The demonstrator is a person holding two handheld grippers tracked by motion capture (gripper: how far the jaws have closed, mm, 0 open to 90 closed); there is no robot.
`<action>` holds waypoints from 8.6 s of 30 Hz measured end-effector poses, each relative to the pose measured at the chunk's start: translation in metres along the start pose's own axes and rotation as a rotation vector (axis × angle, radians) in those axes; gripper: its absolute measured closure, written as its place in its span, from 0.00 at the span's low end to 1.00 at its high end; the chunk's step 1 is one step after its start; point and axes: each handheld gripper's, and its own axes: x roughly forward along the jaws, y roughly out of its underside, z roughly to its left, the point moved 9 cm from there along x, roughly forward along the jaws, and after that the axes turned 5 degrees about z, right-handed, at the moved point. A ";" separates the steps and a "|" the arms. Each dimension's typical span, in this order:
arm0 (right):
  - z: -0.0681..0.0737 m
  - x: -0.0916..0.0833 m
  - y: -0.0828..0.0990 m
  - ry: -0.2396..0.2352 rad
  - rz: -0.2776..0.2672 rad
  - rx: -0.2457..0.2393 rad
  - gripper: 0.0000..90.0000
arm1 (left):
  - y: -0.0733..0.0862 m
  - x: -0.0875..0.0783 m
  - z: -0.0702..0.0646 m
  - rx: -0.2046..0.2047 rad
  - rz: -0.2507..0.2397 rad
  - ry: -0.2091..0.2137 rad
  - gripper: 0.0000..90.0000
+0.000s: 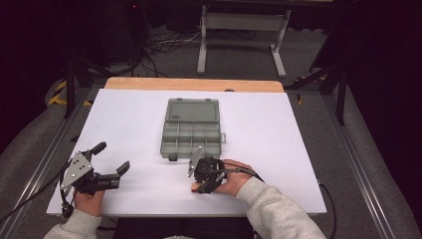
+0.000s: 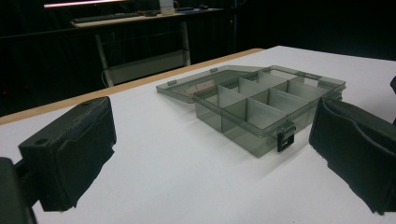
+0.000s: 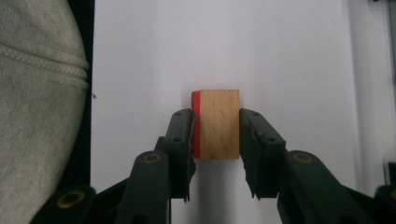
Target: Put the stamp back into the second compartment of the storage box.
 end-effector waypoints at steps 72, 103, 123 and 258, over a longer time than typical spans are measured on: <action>-0.066 -0.082 -0.046 0.217 -0.407 0.179 0.73 | 0.001 0.000 0.001 0.015 0.006 0.003 0.02; -0.117 -0.079 -0.067 0.282 -0.386 0.315 0.73 | 0.001 0.000 0.002 0.003 0.001 -0.006 0.02; -0.143 -0.067 -0.068 0.303 -0.364 0.373 0.73 | 0.001 0.000 0.002 0.005 0.002 -0.005 0.02; -0.113 -0.105 -0.064 0.326 -0.520 0.307 0.00 | 0.000 0.001 0.003 0.012 0.001 0.002 0.02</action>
